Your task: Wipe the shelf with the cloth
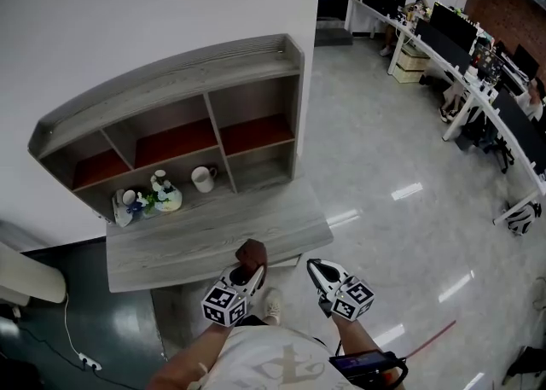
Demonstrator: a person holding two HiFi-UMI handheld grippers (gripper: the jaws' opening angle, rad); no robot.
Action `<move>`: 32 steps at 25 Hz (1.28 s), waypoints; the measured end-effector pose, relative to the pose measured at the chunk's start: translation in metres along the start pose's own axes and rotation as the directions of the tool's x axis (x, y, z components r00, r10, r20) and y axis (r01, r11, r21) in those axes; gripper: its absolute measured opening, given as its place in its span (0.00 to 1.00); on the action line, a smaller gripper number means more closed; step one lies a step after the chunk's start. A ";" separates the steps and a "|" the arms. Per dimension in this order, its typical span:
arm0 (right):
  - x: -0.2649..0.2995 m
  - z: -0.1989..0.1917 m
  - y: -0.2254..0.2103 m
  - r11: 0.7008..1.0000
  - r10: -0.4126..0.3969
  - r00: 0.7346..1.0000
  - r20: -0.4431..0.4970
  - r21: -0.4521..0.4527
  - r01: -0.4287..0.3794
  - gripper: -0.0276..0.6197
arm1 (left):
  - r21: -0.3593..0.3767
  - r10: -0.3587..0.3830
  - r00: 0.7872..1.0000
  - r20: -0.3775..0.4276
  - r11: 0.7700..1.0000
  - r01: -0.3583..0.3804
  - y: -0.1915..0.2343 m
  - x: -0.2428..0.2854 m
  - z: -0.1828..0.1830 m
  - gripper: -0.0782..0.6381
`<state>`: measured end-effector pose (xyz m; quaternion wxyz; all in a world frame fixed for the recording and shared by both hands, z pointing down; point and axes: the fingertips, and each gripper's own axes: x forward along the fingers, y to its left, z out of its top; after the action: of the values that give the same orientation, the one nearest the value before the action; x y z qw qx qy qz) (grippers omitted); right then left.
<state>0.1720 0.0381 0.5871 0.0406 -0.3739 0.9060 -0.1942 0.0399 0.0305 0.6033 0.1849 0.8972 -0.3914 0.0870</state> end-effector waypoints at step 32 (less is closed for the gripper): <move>0.089 0.064 -0.102 0.995 -0.103 0.993 0.052 0.002 0.103 0.05 | 0.035 -0.084 0.996 -0.024 0.996 0.085 0.088 0.120 0.075 0.25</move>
<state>0.1901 -0.1099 0.5738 0.0541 -0.4251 0.8841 -0.1861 0.0575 -0.1349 0.5934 0.1767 0.9152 -0.3492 0.0963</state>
